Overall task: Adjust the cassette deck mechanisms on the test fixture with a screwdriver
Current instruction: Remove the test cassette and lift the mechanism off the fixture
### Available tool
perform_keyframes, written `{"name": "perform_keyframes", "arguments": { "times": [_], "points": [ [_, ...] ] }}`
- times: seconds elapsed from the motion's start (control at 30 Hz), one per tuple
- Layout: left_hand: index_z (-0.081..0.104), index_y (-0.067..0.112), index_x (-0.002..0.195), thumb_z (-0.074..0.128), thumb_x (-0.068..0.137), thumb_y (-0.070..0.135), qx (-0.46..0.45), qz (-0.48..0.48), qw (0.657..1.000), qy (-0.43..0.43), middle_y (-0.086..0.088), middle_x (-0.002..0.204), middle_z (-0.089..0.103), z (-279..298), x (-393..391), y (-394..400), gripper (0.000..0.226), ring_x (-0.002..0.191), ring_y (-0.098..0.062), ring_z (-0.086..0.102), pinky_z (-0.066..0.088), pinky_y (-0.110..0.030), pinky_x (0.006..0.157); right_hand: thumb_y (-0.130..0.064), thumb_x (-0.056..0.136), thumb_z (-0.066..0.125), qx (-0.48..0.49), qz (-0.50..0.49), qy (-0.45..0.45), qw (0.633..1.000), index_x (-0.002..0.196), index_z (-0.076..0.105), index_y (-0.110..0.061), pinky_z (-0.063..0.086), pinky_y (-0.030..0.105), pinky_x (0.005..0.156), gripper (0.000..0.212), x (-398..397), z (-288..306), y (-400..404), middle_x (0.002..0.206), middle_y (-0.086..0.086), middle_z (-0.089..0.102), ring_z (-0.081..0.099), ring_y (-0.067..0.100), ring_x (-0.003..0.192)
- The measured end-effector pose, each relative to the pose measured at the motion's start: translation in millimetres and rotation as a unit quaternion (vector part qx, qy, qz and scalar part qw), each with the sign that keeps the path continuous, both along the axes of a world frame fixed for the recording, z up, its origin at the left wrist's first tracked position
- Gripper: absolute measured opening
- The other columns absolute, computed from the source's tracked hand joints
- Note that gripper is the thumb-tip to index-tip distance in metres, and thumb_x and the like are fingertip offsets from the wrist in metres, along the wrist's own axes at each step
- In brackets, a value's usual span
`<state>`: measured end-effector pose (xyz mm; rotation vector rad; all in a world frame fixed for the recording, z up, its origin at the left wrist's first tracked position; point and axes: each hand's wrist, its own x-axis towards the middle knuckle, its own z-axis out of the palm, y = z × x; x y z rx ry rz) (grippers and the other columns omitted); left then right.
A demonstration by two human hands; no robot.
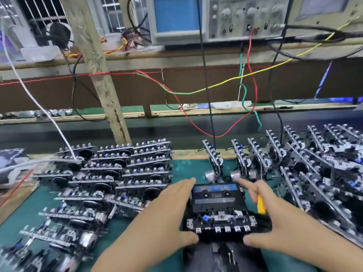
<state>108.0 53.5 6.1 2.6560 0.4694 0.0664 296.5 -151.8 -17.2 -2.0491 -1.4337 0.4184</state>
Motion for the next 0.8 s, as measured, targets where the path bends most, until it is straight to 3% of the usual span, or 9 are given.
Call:
{"name": "perform_keyframes", "arguments": {
  "times": [0.07, 0.13, 0.2, 0.27, 0.37, 0.53, 0.63, 0.73, 0.8],
  "points": [
    [-0.012, 0.045, 0.155, 0.074, 0.084, 0.050, 0.038, -0.019, 0.999, 0.017, 0.034, 0.157, -0.005, -1.6, -5.3, -11.5, 0.111, 0.135, 0.021, -0.009, -0.013, 0.004, 0.100, -0.067, 0.055, 0.078, -0.002, -0.027, 0.005, 1.000, 0.101, 0.031, -0.053, 0.048, 0.022, 0.093, 0.067, -10.4, 9.5, -2.3, 0.155, -0.033, 0.031, 0.041, -0.012, 0.134],
    [-0.010, 0.044, 0.156, 0.073, 0.086, 0.048, 0.051, -0.021, 0.998, -0.007, 0.031, 0.159, -0.007, -10.4, -6.3, -15.4, 0.108, 0.138, 0.017, -0.010, -0.017, 0.006, 0.096, -0.063, 0.058, 0.077, 0.031, -0.029, 0.000, 0.999, 0.096, 0.030, -0.045, 0.040, 0.008, 0.085, 0.063, -9.8, 11.9, 4.2, 0.153, -0.046, 0.017, 0.031, -0.031, 0.125],
    [-0.004, 0.045, 0.156, 0.072, 0.087, 0.047, 0.064, -0.024, 0.997, -0.024, 0.027, 0.162, -0.006, -11.1, -5.0, -19.4, 0.103, 0.144, 0.010, -0.006, -0.012, 0.002, 0.104, -0.052, 0.062, 0.080, 0.024, -0.038, 0.025, 0.999, 0.094, 0.029, -0.041, 0.036, 0.003, 0.085, 0.061, -10.3, 17.5, 10.0, 0.149, -0.045, 0.028, 0.040, -0.027, 0.120],
    [0.012, 0.049, 0.154, 0.072, 0.086, 0.048, 0.061, -0.020, 0.997, -0.052, 0.026, 0.164, -0.002, -14.3, -4.2, -18.7, 0.091, 0.148, 0.004, 0.007, 0.005, -0.009, 0.113, -0.041, 0.064, 0.082, 0.028, -0.030, 0.022, 0.999, 0.091, 0.028, -0.040, 0.036, 0.004, 0.084, 0.060, -13.0, 15.9, 11.5, 0.143, -0.039, 0.042, 0.049, -0.019, 0.114],
    [0.029, 0.052, 0.146, 0.073, 0.082, 0.051, 0.053, -0.023, 0.996, -0.061, 0.027, 0.163, 0.004, -16.1, -3.6, -17.3, 0.077, 0.147, 0.001, 0.020, 0.020, -0.018, 0.115, -0.042, 0.061, 0.082, 0.024, -0.048, -0.004, 0.999, 0.088, 0.028, -0.039, 0.035, 0.004, 0.078, 0.061, -11.9, 18.1, 13.5, 0.137, -0.035, 0.049, 0.050, -0.017, 0.108],
    [0.034, 0.052, 0.144, 0.063, 0.078, 0.064, 0.037, -0.017, 0.997, -0.069, 0.030, 0.160, 0.006, -16.7, -4.2, -17.7, 0.073, 0.143, 0.004, 0.022, 0.022, -0.016, 0.108, -0.047, 0.064, 0.082, 0.015, -0.043, 0.008, 0.999, 0.087, 0.027, -0.044, 0.034, 0.003, 0.081, 0.060, -14.5, 20.2, 11.9, 0.144, -0.026, 0.045, 0.050, -0.007, 0.120],
    [0.037, 0.051, 0.144, 0.055, 0.077, 0.073, 0.015, -0.020, 0.997, -0.077, 0.032, 0.160, 0.009, -15.2, -5.8, -16.9, 0.072, 0.143, 0.008, 0.019, 0.021, -0.018, 0.109, -0.061, 0.061, 0.078, 0.002, -0.053, 0.047, 0.998, 0.087, 0.029, -0.044, 0.037, 0.017, 0.088, 0.059, -19.4, 20.7, 11.9, 0.143, -0.025, 0.045, 0.049, -0.005, 0.125],
    [0.044, 0.050, 0.137, 0.046, 0.077, 0.080, 0.002, -0.006, 0.995, -0.101, 0.033, 0.159, 0.019, -15.7, -3.7, -16.3, 0.068, 0.141, 0.014, 0.021, 0.022, -0.016, 0.111, -0.043, 0.071, 0.080, 0.067, -0.081, 0.084, 0.991, 0.086, 0.031, -0.032, 0.038, 0.009, 0.087, 0.052, -19.5, 23.2, 14.2, 0.132, -0.026, 0.058, 0.051, -0.017, 0.117],
    [0.047, 0.049, 0.130, 0.047, 0.084, 0.076, -0.012, 0.011, 0.993, -0.116, 0.031, 0.155, 0.030, -16.0, -0.4, -18.0, 0.053, 0.136, 0.012, 0.031, 0.028, -0.014, 0.104, -0.030, 0.073, 0.083, 0.113, -0.091, 0.098, 0.985, 0.086, 0.032, -0.025, 0.043, 0.009, 0.089, 0.053, -18.0, 27.5, 17.5, 0.126, -0.022, 0.065, 0.058, -0.012, 0.110]
  ]
}}
